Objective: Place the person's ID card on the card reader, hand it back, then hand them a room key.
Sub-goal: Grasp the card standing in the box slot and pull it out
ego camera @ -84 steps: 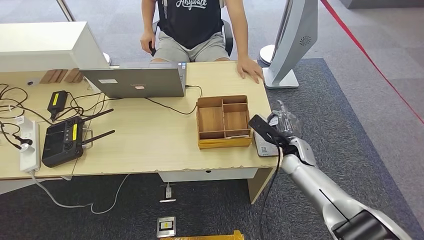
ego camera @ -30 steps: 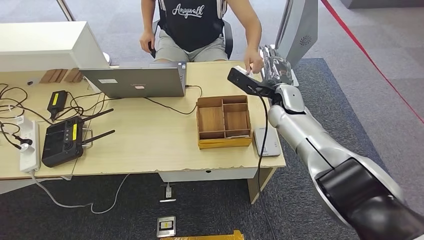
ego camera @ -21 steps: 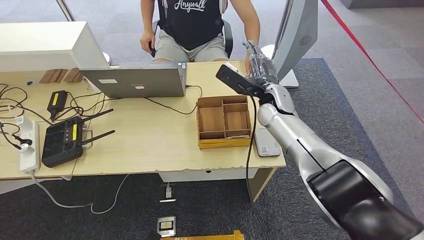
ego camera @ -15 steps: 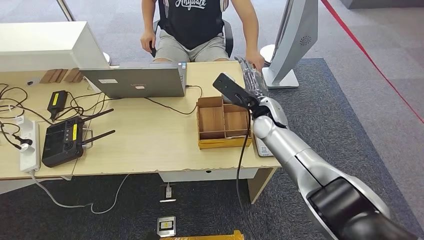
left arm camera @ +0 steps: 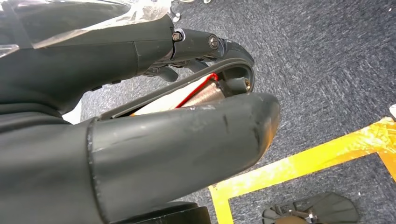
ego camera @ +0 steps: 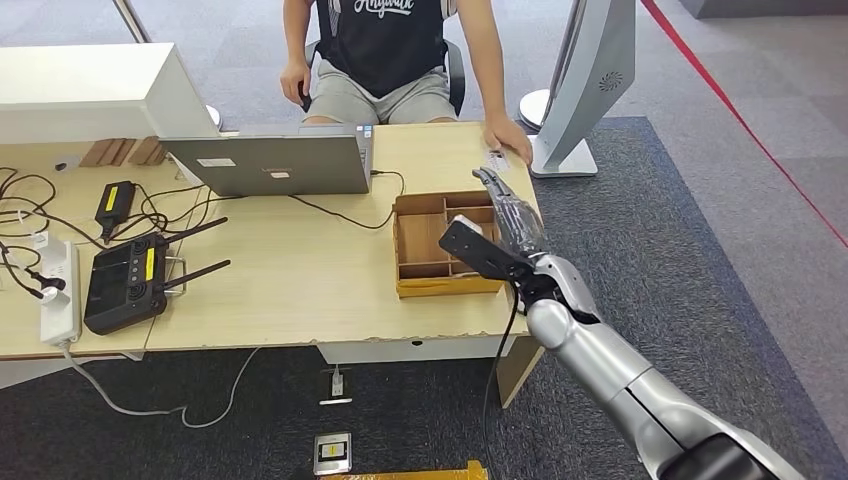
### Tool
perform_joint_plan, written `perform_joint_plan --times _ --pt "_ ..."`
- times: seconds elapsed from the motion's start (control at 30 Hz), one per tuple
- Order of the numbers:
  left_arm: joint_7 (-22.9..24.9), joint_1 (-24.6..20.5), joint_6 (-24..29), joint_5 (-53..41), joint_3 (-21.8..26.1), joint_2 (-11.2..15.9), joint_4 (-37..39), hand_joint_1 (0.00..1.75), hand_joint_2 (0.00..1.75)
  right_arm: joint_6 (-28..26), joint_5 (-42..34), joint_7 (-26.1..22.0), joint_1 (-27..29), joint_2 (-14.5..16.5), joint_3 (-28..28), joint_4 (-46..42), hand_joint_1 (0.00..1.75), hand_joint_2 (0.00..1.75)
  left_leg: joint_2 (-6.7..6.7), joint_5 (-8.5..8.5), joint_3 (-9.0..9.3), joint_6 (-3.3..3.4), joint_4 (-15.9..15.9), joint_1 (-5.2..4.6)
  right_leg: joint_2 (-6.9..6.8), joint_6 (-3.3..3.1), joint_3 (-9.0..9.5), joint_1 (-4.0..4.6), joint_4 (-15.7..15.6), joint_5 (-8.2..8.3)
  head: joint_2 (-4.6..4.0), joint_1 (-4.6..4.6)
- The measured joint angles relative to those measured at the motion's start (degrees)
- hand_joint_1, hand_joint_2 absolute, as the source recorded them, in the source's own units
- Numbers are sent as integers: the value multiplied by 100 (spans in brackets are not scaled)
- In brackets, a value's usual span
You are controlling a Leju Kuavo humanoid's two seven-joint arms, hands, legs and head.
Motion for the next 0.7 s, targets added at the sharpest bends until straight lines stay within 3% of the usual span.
perform_joint_plan --times 0.27,0.53,0.7 --pt "153 -35 18 -153 18 -2 0 0 0 -5 379 177 401 -286 -48 -311 0 175 0 -1 0 0 0 0 0 0 0 0 0 0 0 0" --pt "187 -47 32 -175 33 -2 0 0 0 -4 487 180 476 -319 -61 -311 0 175 0 -1 -1 0 0 0 0 0 0 0 0 0 0 1" --pt "214 -52 152 -192 83 -1 0 0 0 144 970 295 555 -334 -55 -281 0 175 0 -1 -2 0 -1 0 0 0 0 0 0 0 0 0"
